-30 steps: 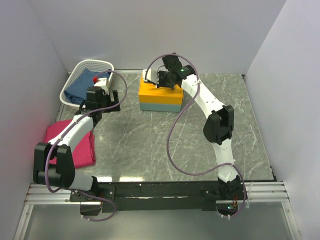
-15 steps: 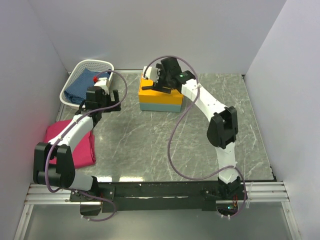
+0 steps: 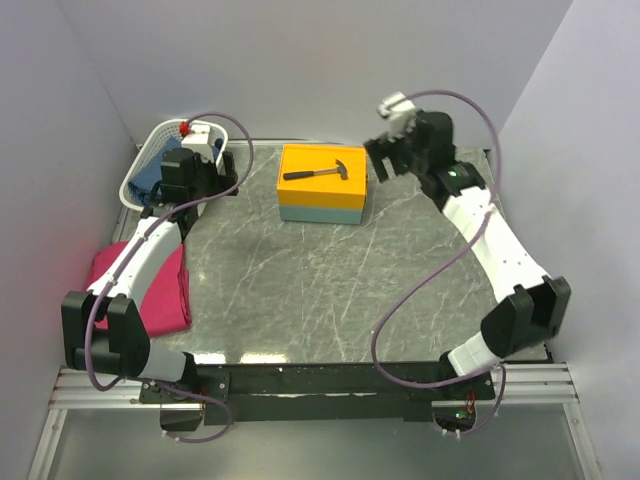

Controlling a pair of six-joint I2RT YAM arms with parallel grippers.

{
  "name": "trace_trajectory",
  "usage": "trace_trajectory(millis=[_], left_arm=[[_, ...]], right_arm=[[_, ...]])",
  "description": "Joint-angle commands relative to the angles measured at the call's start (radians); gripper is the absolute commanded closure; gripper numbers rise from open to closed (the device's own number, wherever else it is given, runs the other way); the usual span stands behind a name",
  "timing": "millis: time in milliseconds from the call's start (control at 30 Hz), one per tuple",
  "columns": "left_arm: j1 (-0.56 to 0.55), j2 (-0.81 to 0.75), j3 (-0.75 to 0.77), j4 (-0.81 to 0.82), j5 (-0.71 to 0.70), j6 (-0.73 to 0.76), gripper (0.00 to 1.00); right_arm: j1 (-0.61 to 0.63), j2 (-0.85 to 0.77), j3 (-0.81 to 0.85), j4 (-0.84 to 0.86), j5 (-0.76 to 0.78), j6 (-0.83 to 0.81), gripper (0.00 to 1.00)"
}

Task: Sort the tools into containers

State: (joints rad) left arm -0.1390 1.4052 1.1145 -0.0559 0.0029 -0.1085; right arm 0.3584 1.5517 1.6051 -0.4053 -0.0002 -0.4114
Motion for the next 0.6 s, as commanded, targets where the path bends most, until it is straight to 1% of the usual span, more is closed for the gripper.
trace_trajectory(millis=[0,33,67,100,133,167,200,233,300,400,500,567], left_arm=[[0.019,-0.054,0.042,0.025,0.012,-0.019,0.03],[0.024,-0.066,0.038,0.027,0.023,-0.032,0.04],[0.036,-0.072,0.031,0.030,0.057,-0.046,0.04],[0.041,-0.075,0.018,0.030,0.071,-0.069,0.04],[0.045,-0.081,0.013,0.031,0.080,-0.079,0.04],[0.049,-0.084,0.002,0.028,0.088,-0.085,0.04],[0.050,-0.086,-0.004,0.025,0.095,-0.086,0.04],[0.050,-0.087,-0.008,0.027,0.101,-0.086,0.04],[0.050,-0.089,-0.025,0.039,0.112,-0.098,0.04],[0.050,-0.100,-0.048,0.048,0.134,-0.108,0.04],[0.050,-0.132,-0.070,0.045,0.143,-0.094,0.03],[0.049,-0.172,-0.090,0.041,0.157,-0.080,0.04]], right_arm=[[-0.130,-0.158,-0.213,-0.020,-0.218,0.305,0.00],[-0.133,-0.182,-0.302,-0.004,-0.096,0.389,0.00],[-0.133,-0.200,-0.335,-0.018,-0.034,0.410,0.00],[-0.134,-0.234,-0.361,-0.032,-0.002,0.445,0.00],[-0.137,-0.258,-0.422,-0.036,0.043,0.471,0.00],[-0.139,-0.287,-0.454,-0.029,0.096,0.476,0.00],[-0.145,-0.353,-0.483,-0.021,0.104,0.468,0.00],[-0.145,-0.385,-0.540,0.000,0.118,0.445,0.00],[-0.150,-0.462,-0.586,0.020,0.163,0.436,0.00],[-0.164,-0.525,-0.639,0.025,0.160,0.459,0.00],[-0.182,-0.541,-0.662,0.022,0.198,0.461,0.00],[-0.194,-0.532,-0.646,-0.006,0.229,0.468,0.00]])
